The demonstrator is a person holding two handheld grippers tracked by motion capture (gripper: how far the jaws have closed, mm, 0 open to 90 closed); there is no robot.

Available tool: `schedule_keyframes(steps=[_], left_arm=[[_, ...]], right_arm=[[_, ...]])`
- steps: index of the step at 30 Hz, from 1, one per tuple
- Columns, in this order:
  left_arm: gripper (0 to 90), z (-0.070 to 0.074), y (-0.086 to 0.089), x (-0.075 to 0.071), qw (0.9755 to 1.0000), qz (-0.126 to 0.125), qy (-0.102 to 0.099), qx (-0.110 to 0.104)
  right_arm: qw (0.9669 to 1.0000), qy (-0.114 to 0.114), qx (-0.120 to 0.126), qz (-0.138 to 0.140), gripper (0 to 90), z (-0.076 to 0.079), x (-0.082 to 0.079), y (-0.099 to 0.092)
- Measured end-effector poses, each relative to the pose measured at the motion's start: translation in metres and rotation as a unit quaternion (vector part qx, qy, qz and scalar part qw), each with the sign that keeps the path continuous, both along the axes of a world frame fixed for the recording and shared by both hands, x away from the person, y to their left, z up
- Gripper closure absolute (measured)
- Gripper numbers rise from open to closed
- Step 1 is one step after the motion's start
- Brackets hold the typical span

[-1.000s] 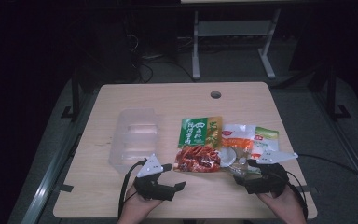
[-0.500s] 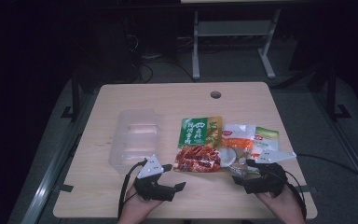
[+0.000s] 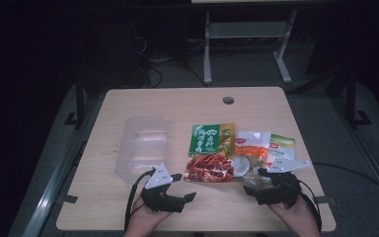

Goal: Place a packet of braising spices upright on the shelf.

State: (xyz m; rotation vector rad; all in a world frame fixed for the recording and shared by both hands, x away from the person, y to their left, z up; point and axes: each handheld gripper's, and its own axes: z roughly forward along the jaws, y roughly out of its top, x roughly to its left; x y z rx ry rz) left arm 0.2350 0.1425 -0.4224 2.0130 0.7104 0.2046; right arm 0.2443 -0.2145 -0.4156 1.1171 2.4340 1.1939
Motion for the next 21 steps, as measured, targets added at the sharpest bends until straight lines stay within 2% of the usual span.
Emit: schedule_keyframes(steps=[4,7,9,12,14,15,21], left_arm=[[23.3,0.000,0.000,0.000,1.0000,0.002,0.001,0.001],[23.4,0.000,0.000,0.001,1.0000,0.003,0.000,0.002],[23.4,0.000,0.000,0.001,1.0000,0.004,0.000,0.003],[23.6,0.000,0.000,0.001,1.0000,0.005,0.002,0.001],[23.6,0.000,0.000,0.001,1.0000,0.005,0.003,0.001],[23.6,0.000,0.000,0.002,1.0000,0.005,0.003,0.002],[23.7,-0.001,-0.001,0.003,1.0000,0.007,0.004,0.003]], right_arm=[[1.0000,0.003,0.000,-0.003,17.4,0.002,0.002,0.002],[1.0000,0.001,-0.002,-0.002,16.3,0.005,0.009,0.004],[1.0000,0.008,-0.001,-0.003,16.3,0.009,0.015,0.005],[0.9999,0.009,-0.006,0.003,15.5,0.016,0.027,0.010],[0.9999,0.010,-0.008,0.003,15.4,0.019,0.029,0.012],[0.9999,0.004,-0.008,0.007,15.4,0.021,0.033,0.013],[0.9996,0.025,-0.012,0.007,15.1,0.032,0.058,0.027]])
